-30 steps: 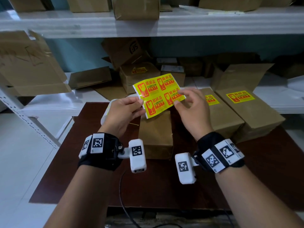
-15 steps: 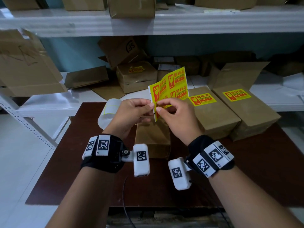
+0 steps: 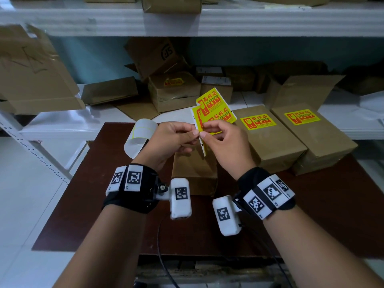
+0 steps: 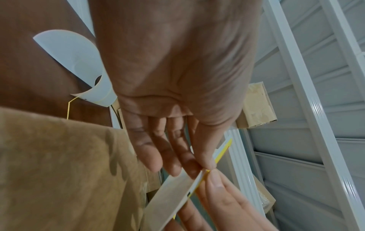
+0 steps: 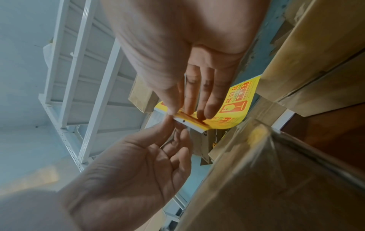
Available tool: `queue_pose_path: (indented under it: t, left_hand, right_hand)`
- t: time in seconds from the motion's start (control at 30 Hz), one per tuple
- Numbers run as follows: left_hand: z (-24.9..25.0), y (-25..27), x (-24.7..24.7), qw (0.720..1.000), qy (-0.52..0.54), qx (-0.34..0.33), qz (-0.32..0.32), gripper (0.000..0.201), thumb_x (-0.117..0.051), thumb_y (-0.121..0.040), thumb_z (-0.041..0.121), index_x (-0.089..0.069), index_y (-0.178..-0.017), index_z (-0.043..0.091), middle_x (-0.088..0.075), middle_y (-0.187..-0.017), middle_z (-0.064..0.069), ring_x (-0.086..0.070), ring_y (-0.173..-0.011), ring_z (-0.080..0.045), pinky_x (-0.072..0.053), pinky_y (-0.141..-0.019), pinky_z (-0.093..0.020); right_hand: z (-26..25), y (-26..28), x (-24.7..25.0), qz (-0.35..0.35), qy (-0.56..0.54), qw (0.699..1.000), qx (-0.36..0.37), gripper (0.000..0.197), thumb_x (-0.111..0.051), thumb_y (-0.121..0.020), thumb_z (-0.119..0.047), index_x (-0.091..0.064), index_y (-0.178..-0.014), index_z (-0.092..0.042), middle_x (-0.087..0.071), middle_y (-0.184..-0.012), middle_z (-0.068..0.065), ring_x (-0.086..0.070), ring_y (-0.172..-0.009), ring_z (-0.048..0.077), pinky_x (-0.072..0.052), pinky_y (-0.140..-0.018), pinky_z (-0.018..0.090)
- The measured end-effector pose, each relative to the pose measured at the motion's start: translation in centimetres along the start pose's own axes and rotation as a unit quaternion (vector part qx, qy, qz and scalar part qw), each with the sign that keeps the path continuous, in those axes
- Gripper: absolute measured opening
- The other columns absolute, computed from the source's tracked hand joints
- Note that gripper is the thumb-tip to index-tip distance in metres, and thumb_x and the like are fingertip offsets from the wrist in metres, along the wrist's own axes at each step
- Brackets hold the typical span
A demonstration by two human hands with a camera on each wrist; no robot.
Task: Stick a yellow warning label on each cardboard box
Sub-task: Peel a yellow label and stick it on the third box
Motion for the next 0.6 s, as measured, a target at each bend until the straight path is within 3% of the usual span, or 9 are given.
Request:
queue_pose_path:
  t: [0.07, 0.17, 0.23, 0.37, 0.5, 0.6]
  left_hand:
    - [-0.03, -0.03, 0.00, 1.000, -0.002, 0.001, 0.001, 0.015, -0.068, -0.092, 0.012, -0.072, -0.103, 0.003, -0.068, -0.082, -0.008, -0.065, -0.076, -0.013, -0.056, -0.063, -0.024]
    - [-0.16, -0.13, 0.00, 1.000, -0.001, 0.003, -0.002, 0.016, -0.068, -0.092, 0.013, -0.072, -0.104, 0.004, -0.069, -0.082, -0.006, -0.066, -0.077, -0.012, -0.056, -0.063, -0.024]
    - [-0.25, -0.12, -0.02, 1.000, 0.002, 0.004, -0.009, 0.013, -0.067, -0.092, 0.013, -0.072, -0.102, 0.005, -0.069, -0.081, -0.005, -0.066, -0.076, -0.011, -0.056, -0.063, -0.025]
    - [-0.36, -0.03, 0.03, 1.000, 0.005, 0.003, -0.019, 0.009, -0.066, -0.093, 0.015, -0.072, -0.097, 0.011, -0.070, -0.081, -0.004, -0.066, -0.079, -0.012, -0.056, -0.067, -0.027]
    - [-0.50, -0.12, 0.14, 1.000, -0.004, -0.001, -0.020, 0.017, -0.065, -0.094, 0.017, -0.072, -0.105, 0.005, -0.070, -0.091, -0.011, -0.065, -0.086, -0.017, -0.056, -0.067, -0.025]
    - [-0.56, -0.09, 0.07, 1.000, -0.008, 0.003, -0.028, 0.015, -0.064, -0.095, 0.017, -0.072, -0.102, 0.007, -0.069, -0.094, -0.013, -0.065, -0.090, -0.020, -0.055, -0.067, -0.024]
  right_hand:
    - [0.21, -0.07, -0.13, 0.005, -0.014, 1.000, -0.006, 0.015, -0.076, -0.087, -0.024, -0.071, -0.100, -0.030, -0.071, -0.087, -0.018, -0.068, -0.079, -0.003, -0.055, -0.070, 0.017]
    - [0.73, -0.14, -0.49, 0.010, -0.031, 0.999, -0.021, 0.014, -0.076, -0.085, -0.027, -0.070, -0.093, -0.037, -0.074, -0.085, -0.011, -0.072, -0.081, 0.011, -0.062, -0.074, 0.042]
    - [0.81, -0.17, -0.59, 0.010, -0.038, 0.999, -0.026, 0.015, -0.077, -0.085, -0.026, -0.070, -0.091, -0.038, -0.074, -0.084, -0.009, -0.073, -0.080, 0.013, -0.062, -0.074, 0.047]
    - [0.69, -0.18, -0.47, 0.004, -0.051, 0.998, -0.030, 0.010, -0.077, -0.086, -0.021, -0.074, -0.089, -0.029, -0.075, -0.081, -0.006, -0.073, -0.079, 0.013, -0.062, -0.076, 0.046]
    - [0.66, -0.07, -0.58, -0.001, -0.056, 0.998, -0.039, 0.016, -0.076, -0.087, -0.022, -0.072, -0.079, -0.035, -0.075, -0.077, -0.008, -0.073, -0.078, 0.012, -0.063, -0.076, 0.045]
    - [0.60, 0.02, -0.63, -0.008, -0.059, 0.997, -0.048, 0.016, -0.074, -0.088, -0.021, -0.073, -0.078, -0.034, -0.075, -0.076, -0.008, -0.073, -0.076, 0.010, -0.061, -0.072, 0.034]
Point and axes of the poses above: each hand's wrist, its own y-axis away from the middle knuckle, its own x-axis out of the back of the hand, z = x × y, the point moved 4 cm from there along -y, towards the middle knuckle
